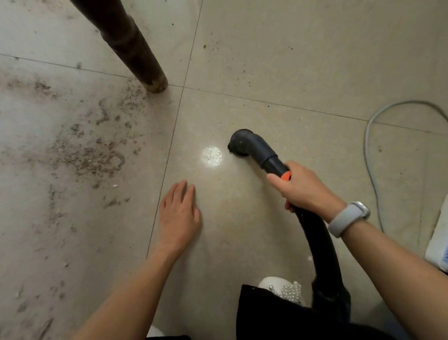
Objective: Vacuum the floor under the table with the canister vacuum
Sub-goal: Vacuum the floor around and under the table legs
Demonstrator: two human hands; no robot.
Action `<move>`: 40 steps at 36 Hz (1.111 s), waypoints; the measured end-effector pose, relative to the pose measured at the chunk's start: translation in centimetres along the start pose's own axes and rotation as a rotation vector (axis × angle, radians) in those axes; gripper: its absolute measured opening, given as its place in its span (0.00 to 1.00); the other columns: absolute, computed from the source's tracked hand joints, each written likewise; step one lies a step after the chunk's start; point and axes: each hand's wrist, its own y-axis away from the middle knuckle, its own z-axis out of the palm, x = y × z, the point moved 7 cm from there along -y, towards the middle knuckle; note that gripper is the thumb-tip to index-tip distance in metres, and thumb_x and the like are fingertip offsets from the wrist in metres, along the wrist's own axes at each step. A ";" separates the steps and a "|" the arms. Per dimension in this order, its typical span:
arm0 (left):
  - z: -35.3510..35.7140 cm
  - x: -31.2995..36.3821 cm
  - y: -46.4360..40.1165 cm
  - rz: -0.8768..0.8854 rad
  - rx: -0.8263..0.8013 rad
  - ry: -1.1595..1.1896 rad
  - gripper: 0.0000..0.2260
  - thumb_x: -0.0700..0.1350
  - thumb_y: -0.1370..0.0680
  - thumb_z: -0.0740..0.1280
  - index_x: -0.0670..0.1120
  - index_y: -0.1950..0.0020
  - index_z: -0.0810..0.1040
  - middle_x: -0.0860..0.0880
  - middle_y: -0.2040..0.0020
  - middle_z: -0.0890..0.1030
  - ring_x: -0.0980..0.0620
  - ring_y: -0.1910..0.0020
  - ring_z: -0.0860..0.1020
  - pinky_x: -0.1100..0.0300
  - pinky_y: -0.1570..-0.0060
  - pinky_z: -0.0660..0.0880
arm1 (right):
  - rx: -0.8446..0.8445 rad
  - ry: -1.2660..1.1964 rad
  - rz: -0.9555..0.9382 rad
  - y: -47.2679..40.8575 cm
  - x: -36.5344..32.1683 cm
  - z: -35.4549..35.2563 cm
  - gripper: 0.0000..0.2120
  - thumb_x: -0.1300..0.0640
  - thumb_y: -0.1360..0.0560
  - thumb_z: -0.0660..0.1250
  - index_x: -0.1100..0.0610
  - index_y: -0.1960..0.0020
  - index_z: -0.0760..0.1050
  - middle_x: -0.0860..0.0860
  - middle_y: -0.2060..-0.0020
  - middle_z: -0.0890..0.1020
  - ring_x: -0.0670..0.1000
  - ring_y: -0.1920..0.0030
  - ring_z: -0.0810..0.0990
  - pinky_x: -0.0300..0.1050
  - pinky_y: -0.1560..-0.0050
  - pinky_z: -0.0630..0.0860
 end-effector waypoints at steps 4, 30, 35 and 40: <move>0.4 -1.2 0.7 -0.069 -0.019 -0.009 0.25 0.42 0.23 0.63 0.42 0.26 0.64 0.42 0.25 0.63 0.43 0.25 0.60 0.47 0.28 0.57 | -0.172 0.127 -0.042 2.1 0.0 3.8 0.11 0.49 0.23 0.63 0.56 0.48 0.69 0.53 0.67 0.79 0.55 0.72 0.82 0.44 0.71 0.76; -0.9 -2.6 -1.1 0.169 0.117 -0.111 0.23 0.44 0.30 0.55 0.40 0.39 0.77 0.38 0.40 0.77 0.38 0.45 0.76 0.47 0.51 0.77 | -0.179 0.005 0.026 1.9 0.0 4.0 0.14 0.46 0.23 0.62 0.56 0.47 0.68 0.55 0.64 0.78 0.58 0.67 0.83 0.51 0.66 0.81; -1.3 -2.1 -1.6 0.144 0.092 -0.117 0.22 0.45 0.30 0.54 0.42 0.39 0.76 0.41 0.41 0.77 0.39 0.46 0.75 0.49 0.56 0.77 | -0.173 0.009 0.032 2.0 0.0 3.9 0.13 0.47 0.23 0.62 0.56 0.47 0.68 0.54 0.64 0.78 0.57 0.68 0.83 0.50 0.66 0.81; -0.9 -1.9 -1.6 0.128 0.068 -0.151 0.22 0.40 0.32 0.67 0.43 0.38 0.75 0.38 0.40 0.76 0.37 0.46 0.75 0.46 0.54 0.76 | -0.168 0.006 0.038 2.1 0.0 3.9 0.13 0.46 0.23 0.62 0.55 0.46 0.68 0.54 0.63 0.78 0.57 0.67 0.83 0.50 0.66 0.81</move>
